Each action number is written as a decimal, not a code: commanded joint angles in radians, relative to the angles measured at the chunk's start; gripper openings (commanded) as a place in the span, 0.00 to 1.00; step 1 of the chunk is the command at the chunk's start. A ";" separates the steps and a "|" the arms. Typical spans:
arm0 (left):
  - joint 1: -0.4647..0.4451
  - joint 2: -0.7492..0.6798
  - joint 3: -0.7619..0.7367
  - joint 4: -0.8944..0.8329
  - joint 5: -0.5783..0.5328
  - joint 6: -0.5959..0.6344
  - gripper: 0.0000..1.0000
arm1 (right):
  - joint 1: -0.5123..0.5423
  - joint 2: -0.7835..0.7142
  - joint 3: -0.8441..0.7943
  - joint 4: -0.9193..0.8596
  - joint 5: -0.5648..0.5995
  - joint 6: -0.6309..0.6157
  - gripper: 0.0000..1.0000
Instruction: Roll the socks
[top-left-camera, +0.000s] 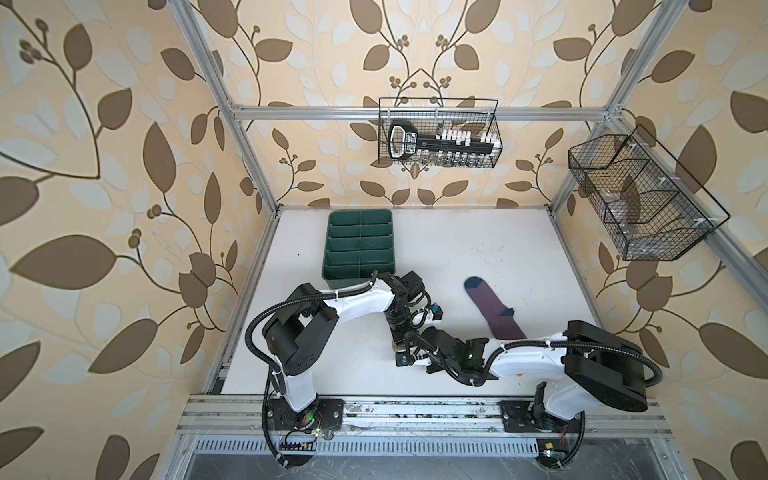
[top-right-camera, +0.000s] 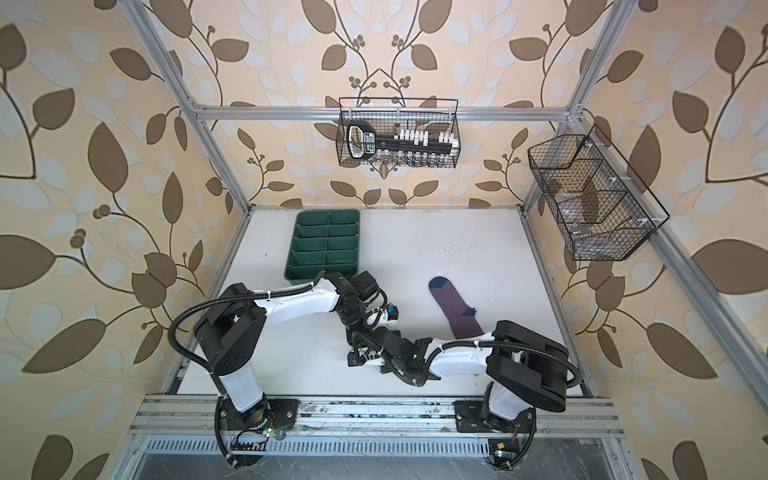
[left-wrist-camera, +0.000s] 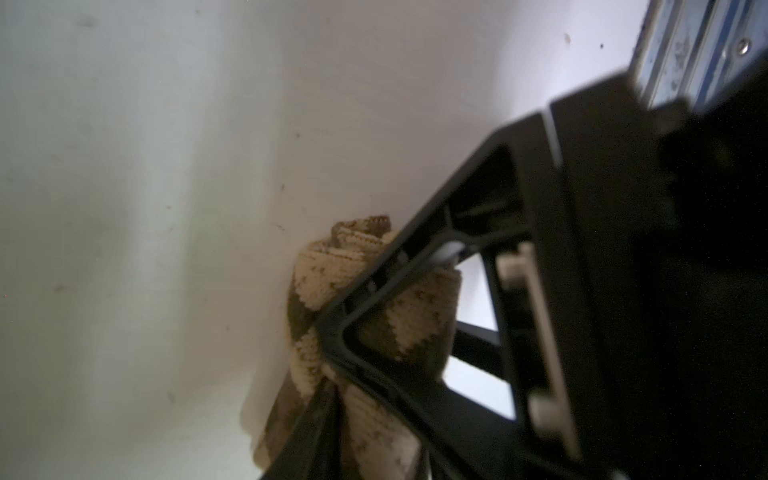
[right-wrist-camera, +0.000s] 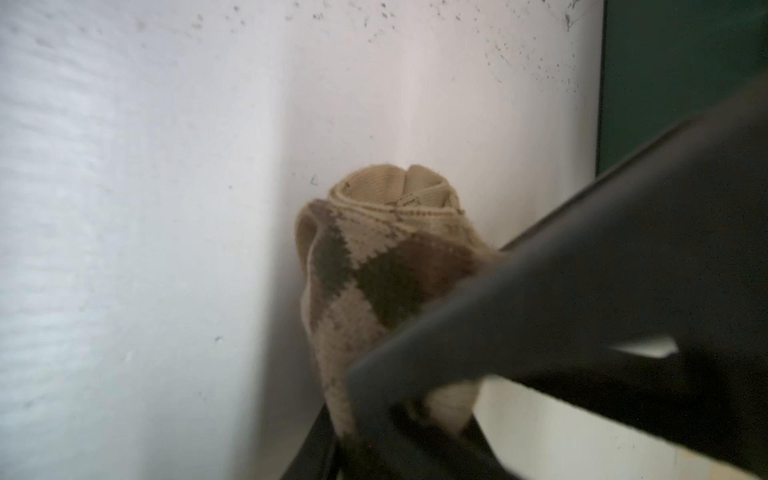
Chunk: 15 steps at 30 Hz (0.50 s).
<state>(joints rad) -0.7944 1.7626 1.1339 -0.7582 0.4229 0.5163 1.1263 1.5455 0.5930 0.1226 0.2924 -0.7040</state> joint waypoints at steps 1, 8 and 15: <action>-0.016 -0.067 -0.034 -0.027 -0.024 -0.018 0.47 | -0.032 -0.012 -0.004 -0.092 0.003 0.040 0.00; -0.024 -0.155 -0.060 -0.061 -0.039 -0.044 0.99 | -0.124 -0.104 -0.002 -0.180 0.054 0.144 0.00; -0.025 -0.427 -0.149 0.042 -0.181 -0.141 0.99 | -0.145 -0.160 0.002 -0.238 0.070 0.169 0.00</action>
<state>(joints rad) -0.7765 1.4796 1.0309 -0.6418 0.2214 0.4301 1.0229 1.4082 0.5892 -0.1135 0.2440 -0.6411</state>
